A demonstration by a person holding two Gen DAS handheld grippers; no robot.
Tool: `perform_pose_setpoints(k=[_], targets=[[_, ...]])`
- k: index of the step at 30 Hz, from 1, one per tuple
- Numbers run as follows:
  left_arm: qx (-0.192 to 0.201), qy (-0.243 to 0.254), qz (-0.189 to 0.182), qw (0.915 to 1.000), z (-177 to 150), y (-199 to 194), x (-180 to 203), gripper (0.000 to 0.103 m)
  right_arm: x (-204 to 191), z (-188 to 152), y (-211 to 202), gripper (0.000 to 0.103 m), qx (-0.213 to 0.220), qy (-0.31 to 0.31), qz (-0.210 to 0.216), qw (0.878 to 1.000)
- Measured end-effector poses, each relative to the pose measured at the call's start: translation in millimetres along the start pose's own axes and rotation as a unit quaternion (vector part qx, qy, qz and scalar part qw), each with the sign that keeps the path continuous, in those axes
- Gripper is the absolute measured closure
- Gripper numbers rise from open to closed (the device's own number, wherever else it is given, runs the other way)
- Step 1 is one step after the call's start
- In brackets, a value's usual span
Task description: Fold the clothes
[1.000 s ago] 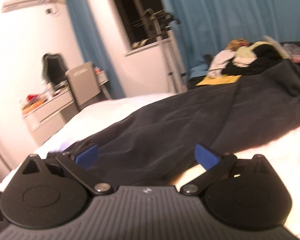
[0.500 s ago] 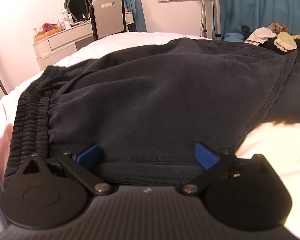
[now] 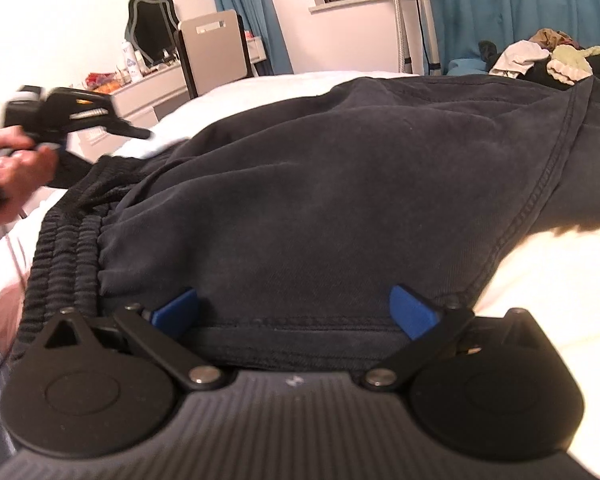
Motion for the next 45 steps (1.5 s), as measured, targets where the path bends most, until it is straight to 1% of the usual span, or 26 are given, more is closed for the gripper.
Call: perform_pose_setpoints(k=[1, 3, 5, 7, 10, 13, 15, 17, 19, 21, 24, 25, 26, 27, 28, 29, 31, 33, 35, 37, 39, 40, 43, 45], targets=[[0.004, 0.021, 0.009, 0.9997, 2.9, 2.4, 4.6, 0.092, 0.4, 0.5, 0.3, 0.000, 0.005, 0.002, 0.001, 1.000], [0.032, 0.033, -0.021, 0.9987, 18.7, -4.8, 16.5, 0.092, -0.2, 3.3, -0.2, 0.000, 0.015, 0.011, 0.003, 1.000], [0.063, 0.052, -0.038, 0.9960, 42.0, -15.2, 27.7, 0.093, -1.6, 8.7, -2.8, 0.000, 0.029, 0.028, 0.016, 0.999], [0.083, 0.062, -0.044, 0.9937, 65.7, -24.2, 41.0, 0.093, 0.3, 17.3, -4.6, 0.000, 0.043, 0.059, 0.035, 0.997], [0.111, 0.088, -0.042, 0.9890, 107.2, -33.0, 68.5, 0.093, 4.0, 31.9, -5.7, 0.000, 0.063, 0.101, 0.060, 0.991], [0.125, 0.109, -0.040, 0.9852, 148.2, -25.9, 99.1, 0.093, 9.9, 46.9, -3.3, 0.000, 0.084, 0.116, 0.069, 0.987], [0.139, 0.141, -0.027, 0.9798, 167.1, -4.8, 116.2, 0.093, 17.8, 54.5, 1.4, 0.000, 0.093, 0.129, 0.067, 0.985], [0.146, 0.148, -0.022, 0.9778, 174.1, 25.0, 122.8, 0.093, 32.4, 57.7, 11.3, 0.000, 0.093, 0.153, 0.058, 0.982], [0.141, 0.165, -0.018, 0.9760, 168.9, 58.4, 120.5, 0.093, 47.5, 57.1, 22.1, 0.000, 0.092, 0.160, 0.043, 0.982], [0.135, 0.184, 0.011, 0.9735, 156.7, 89.3, 111.0, 0.092, 61.6, 52.3, 32.8, 0.000, 0.086, 0.149, 0.020, 0.985], [0.131, 0.174, 0.026, 0.9756, 142.4, 110.1, 92.5, 0.092, 75.3, 44.8, 43.5, 0.000, 0.075, 0.136, 0.002, 0.988], [0.137, 0.173, 0.031, 0.9748, 140.2, 110.9, 89.8, 0.088, 78.0, 44.1, 44.6, 0.000, 0.075, 0.135, 0.001, 0.988], [0.139, 0.169, 0.036, 0.9751, 138.0, 109.2, 86.6, 0.086, 80.2, 44.3, 45.1, 0.000, 0.076, 0.138, 0.001, 0.988], [0.139, 0.165, 0.039, 0.9756, 135.9, 107.4, 83.7, 0.077, 81.0, 45.2, 44.9, 0.000, 0.078, 0.142, 0.003, 0.987], [0.135, 0.159, 0.036, 0.9773, 134.8, 104.2, 82.7, 0.060, 80.5, 46.5, 44.0, 0.000, 0.080, 0.142, 0.004, 0.987], [0.132, 0.155, 0.035, 0.9785, 133.5, 100.5, 82.1, 0.050, 79.4, 48.0, 42.8, 0.000, 0.082, 0.139, 0.003, 0.987], [0.147, 0.161, 0.045, 0.9750, 129.1, 85.4, 85.1, 0.024, 79.0, 51.5, 40.8, 0.000, 0.086, 0.126, -0.003, 0.988], [0.158, 0.172, 0.053, 0.9708, 125.3, 68.4, 87.6, 0.013, 80.2, 56.2, 36.7, 0.000, 0.093, 0.115, -0.010, 0.989], [0.153, 0.182, 0.057, 0.9697, 118.7, 48.9, 91.1, 0.013, 81.9, 62.6, 28.8, 0.000, 0.104, 0.108, -0.019, 0.989], [0.151, 0.180, 0.056, 0.9704, 109.3, 24.2, 94.6, 0.013, 85.7, 68.7, 18.4, 0.000, 0.117, 0.106, -0.030, 0.987], [0.149, 0.175, 0.037, 0.9725, 91.5, -5.1, 101.3, 0.013, 90.9, 75.5, 4.1, 0.000, 0.132, 0.108, -0.042, 0.984], [0.144, 0.169, 0.025, 0.9747, 79.2, -19.2, 104.2, 0.013, 94.3, 79.1, -2.7, 0.000, 0.140, 0.111, -0.048, 0.983], [0.115, 0.128, -0.012, 0.9851, 30.3, -54.9, 109.4, 0.013, 102.0, 87.6, -24.2, 0.000, 0.156, 0.126, -0.066, 0.977], [0.080, 0.094, -0.028, 0.9920, -12.0, -65.2, 105.6, 0.013, 105.5, 90.0, -38.8, 0.000, 0.162, 0.131, -0.082, 0.975]])
Point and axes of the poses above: each gripper's, at about its wrist camera, not at the fingertips, and y roughly the way its jaws point, x to its right, z to its top, the point moved 6 cm from there along y, roughly the way its jaws point, and after that the axes turned 12 degrees about x, right-handed, at the moved point
